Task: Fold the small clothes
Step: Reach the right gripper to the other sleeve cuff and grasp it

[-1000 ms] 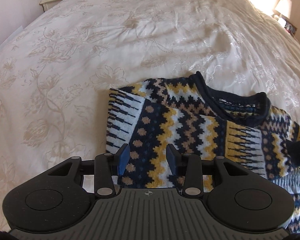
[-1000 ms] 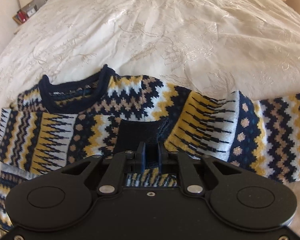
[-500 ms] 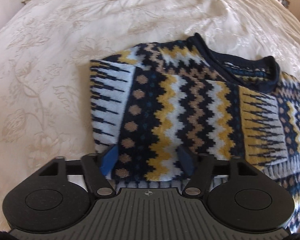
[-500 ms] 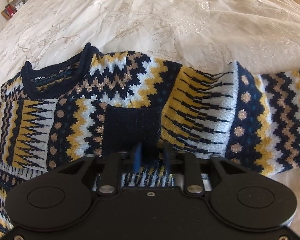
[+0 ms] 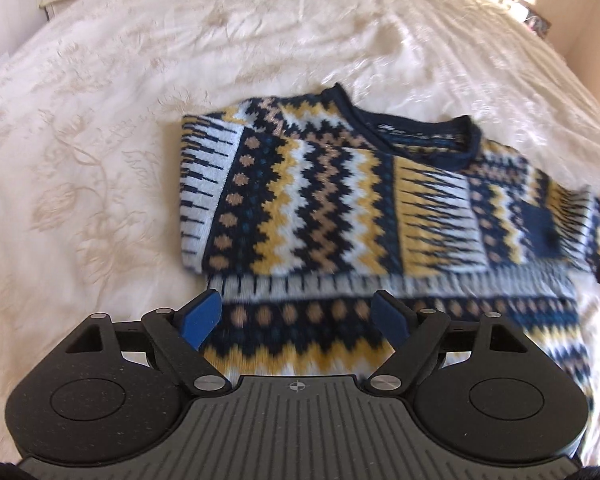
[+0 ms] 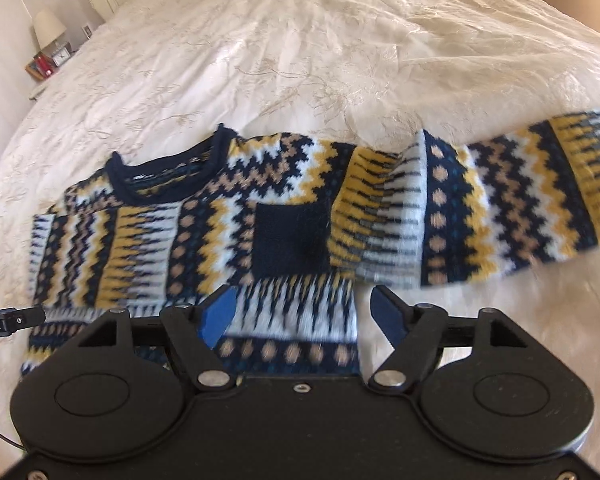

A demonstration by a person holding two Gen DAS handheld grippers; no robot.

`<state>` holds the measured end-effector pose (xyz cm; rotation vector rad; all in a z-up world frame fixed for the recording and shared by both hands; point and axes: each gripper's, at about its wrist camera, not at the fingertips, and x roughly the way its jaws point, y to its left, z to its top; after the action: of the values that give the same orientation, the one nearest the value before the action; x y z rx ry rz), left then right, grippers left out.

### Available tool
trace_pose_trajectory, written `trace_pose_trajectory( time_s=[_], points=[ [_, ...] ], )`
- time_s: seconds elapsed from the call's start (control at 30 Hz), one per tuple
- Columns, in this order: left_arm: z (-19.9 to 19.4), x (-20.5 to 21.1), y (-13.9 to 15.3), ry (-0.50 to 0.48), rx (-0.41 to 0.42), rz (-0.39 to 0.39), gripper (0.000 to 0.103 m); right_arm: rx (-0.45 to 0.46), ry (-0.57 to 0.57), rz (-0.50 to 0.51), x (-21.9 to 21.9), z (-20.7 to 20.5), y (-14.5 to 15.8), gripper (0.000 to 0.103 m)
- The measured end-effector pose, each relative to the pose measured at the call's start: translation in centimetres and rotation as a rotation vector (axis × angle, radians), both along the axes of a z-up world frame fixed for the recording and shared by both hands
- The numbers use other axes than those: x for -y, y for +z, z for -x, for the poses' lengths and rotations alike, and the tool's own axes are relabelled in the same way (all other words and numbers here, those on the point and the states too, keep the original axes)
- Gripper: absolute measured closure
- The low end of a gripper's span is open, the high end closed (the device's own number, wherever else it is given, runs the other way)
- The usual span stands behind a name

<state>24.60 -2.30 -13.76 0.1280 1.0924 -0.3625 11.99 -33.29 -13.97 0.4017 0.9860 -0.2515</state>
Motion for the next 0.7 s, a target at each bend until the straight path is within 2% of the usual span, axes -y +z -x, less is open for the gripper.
trace_pose_trajectory(
  time_s=[0.17, 0.3, 0.53, 0.6, 0.7],
  points=[
    [3.3, -0.4, 3.4, -0.059, 0.079, 0.004, 0.022, 0.011, -0.025, -0.021, -1.2, 2.9, 0.8, 0.023],
    [5.1, -0.9, 6.2, -0.035, 0.157, 0.020, 0.022, 0.022, -0.059, -0.021, -1.9, 5.2, 1.6, 0.023],
    [5.2, 0.0, 8.5, -0.013, 0.143, 0.092, 0.022, 0.062, -0.118, -0.041, -0.8, 8.1, 2.8, 0.021],
    [5.4, 0.6, 9.1, 0.006, 0.149, 0.096, 0.022, 0.069, -0.121, -0.050, 0.4, 8.6, 3.1, 0.017],
    [6.4, 2.1, 9.5, 0.049, 0.166, 0.080, 0.022, 0.081, -0.123, -0.055, 2.9, 9.0, 3.4, 0.017]
  ],
)
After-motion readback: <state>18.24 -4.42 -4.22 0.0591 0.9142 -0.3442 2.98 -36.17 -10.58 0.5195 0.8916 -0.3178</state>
